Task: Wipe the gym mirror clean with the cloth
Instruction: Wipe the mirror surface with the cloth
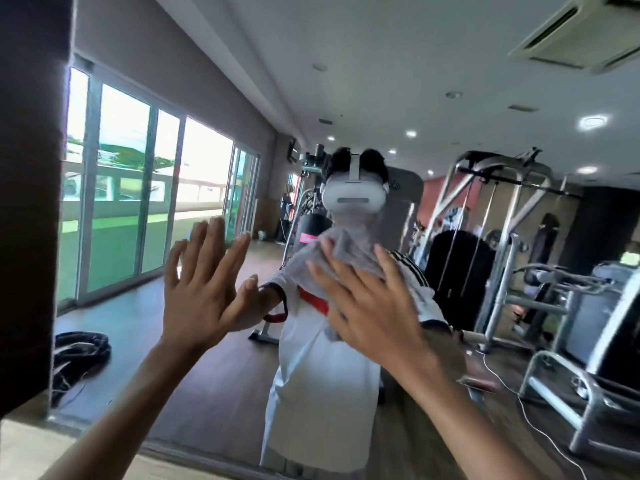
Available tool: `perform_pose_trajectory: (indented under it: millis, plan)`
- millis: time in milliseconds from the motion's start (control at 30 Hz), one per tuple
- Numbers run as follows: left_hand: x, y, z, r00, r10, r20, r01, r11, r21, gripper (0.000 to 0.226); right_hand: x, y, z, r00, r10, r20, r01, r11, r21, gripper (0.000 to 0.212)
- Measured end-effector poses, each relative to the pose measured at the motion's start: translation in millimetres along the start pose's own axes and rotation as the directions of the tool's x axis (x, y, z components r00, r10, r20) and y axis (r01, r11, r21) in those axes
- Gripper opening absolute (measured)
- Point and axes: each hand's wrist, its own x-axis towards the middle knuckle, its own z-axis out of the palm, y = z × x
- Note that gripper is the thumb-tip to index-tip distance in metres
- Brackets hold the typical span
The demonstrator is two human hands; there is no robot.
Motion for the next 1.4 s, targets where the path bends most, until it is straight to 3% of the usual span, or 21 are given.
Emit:
perform_pose_trajectory:
  millis: [33,100,200,267,333,400,467,500,600,733,800,867,933,967,1033,1233,1300,1400]
  plan:
    - [-6,-10,-3,0.999,-0.028,0.039,0.028,1.0,0.0,0.062,-13,10,-1,1.0,0.003,0.003,-0.003,1.0,0.002,0.066]
    - [-13,-36,-11,0.986,-0.109,0.122,0.108,0.994,0.019,0.064,-21,32,-3,0.979,0.197,-0.049,-0.196,0.98,0.025,0.065]
    - [-13,-60,-17,0.966,-0.156,0.208,0.146,0.987,0.064,0.065,15,39,-6,0.871,0.476,-0.12,-0.467,0.879,0.094,0.064]
    - [-15,-58,-14,0.965,-0.159,0.207,0.152,0.987,0.048,0.064,52,19,-6,0.835,0.536,-0.128,-0.523,0.844,0.12,0.062]
    - [-20,-50,-7,0.969,-0.169,0.182,0.166,0.986,0.032,0.062,75,-10,-2,0.886,0.454,-0.096,-0.442,0.889,0.117,0.061]
    - [-27,-50,-6,0.967,-0.166,0.194,0.166,0.986,0.016,0.063,69,-39,4,0.982,0.185,-0.031,-0.182,0.98,0.075,0.062]
    - [-36,-61,-12,0.961,-0.148,0.235,0.148,0.989,0.016,0.065,45,-44,7,0.999,-0.05,0.011,0.049,0.998,0.048,0.061]
    - [-39,-68,-16,0.954,-0.145,0.264,0.142,0.989,0.031,0.066,35,-36,6,0.996,-0.085,0.021,0.084,0.995,0.053,0.06]
    - [-46,-83,-26,0.934,-0.157,0.321,0.138,0.987,0.083,0.065,40,-8,0,0.996,0.091,-0.02,-0.089,0.991,0.098,0.058]
    - [-48,-76,-18,0.925,-0.173,0.339,0.156,0.985,0.078,0.063,111,-19,-5,0.931,0.355,-0.088,-0.345,0.932,0.112,0.058]
    - [-50,-76,-17,0.922,-0.187,0.34,0.17,0.982,0.079,0.062,129,-48,1,0.961,0.263,-0.084,-0.258,0.964,0.067,0.06]
    - [-51,-82,-21,0.921,-0.173,0.35,0.16,0.985,0.067,0.061,121,-78,7,1.0,0.001,-0.029,0.0,1.0,0.019,0.064]
    - [-52,-90,-28,0.914,-0.19,0.359,0.18,0.982,0.062,0.059,100,-82,11,0.963,-0.269,0.026,0.269,0.963,0.004,0.066]
    - [-53,-95,-30,0.905,-0.219,0.364,0.208,0.976,0.07,0.058,93,-73,11,0.943,-0.332,0.031,0.331,0.943,0.013,0.063]
    - [-58,-110,-37,0.884,-0.289,0.367,0.265,0.957,0.116,0.056,95,-56,9,0.953,-0.304,0.004,0.303,0.951,0.053,0.058]
    - [-62,-105,-29,0.862,-0.346,0.371,0.356,0.934,0.043,0.055,170,-75,-1,0.999,0.042,-0.027,-0.04,0.996,0.081,0.06]
    - [-65,-102,-27,0.867,-0.358,0.346,0.374,0.927,0.022,0.055,180,-102,1,1.0,0.0,0.022,-0.002,0.997,0.081,0.072]
    - [-67,-106,-30,0.872,-0.378,0.312,0.403,0.915,-0.019,0.057,156,-137,6,0.948,-0.296,0.116,0.287,0.954,0.088,0.086]
